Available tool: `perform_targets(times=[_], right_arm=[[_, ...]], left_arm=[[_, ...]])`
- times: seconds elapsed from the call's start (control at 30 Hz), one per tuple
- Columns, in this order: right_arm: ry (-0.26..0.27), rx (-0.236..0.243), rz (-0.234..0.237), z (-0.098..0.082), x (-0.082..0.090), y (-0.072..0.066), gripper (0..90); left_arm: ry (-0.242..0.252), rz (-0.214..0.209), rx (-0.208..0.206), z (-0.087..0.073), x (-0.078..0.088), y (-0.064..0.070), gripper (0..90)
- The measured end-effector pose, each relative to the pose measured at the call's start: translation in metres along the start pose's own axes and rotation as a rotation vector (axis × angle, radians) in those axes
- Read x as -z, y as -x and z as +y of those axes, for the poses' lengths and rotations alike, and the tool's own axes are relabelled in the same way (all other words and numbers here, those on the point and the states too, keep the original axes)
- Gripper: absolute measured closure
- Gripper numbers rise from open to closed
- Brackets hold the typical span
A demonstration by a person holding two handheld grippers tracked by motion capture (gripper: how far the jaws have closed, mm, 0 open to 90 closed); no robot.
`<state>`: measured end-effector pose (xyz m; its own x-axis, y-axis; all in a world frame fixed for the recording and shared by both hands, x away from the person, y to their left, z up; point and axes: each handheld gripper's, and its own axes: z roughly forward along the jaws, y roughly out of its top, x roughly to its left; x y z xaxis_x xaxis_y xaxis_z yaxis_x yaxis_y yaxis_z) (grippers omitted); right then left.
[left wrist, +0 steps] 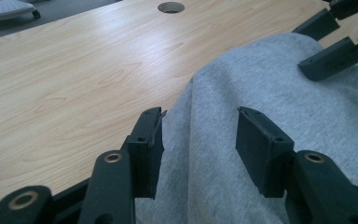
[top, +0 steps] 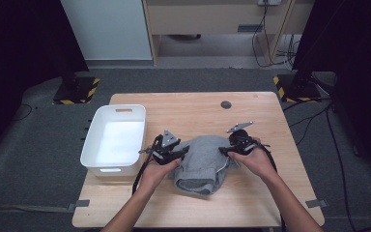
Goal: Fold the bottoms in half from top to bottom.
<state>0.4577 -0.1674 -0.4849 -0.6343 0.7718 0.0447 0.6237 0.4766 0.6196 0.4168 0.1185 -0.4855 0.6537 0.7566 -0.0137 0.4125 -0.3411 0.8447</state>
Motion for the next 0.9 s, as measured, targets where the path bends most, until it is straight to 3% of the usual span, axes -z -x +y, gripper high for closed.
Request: perform_targets(times=[0.33,0.53,0.9], right_arm=[[-0.008,0.056,-0.012,0.001,-0.002,-0.004,82.9],[-0.009,0.09,-0.034,0.002,0.001,-0.002,85.4],[0.0,0.055,-0.063,-0.002,0.008,0.021,85.5]], left_arm=[[0.005,0.005,0.003,0.001,-0.001,-0.001,50.3],[0.01,0.011,0.007,0.003,-0.002,-0.003,50.4],[0.007,0.032,0.019,0.007,-0.009,-0.008,49.3]])
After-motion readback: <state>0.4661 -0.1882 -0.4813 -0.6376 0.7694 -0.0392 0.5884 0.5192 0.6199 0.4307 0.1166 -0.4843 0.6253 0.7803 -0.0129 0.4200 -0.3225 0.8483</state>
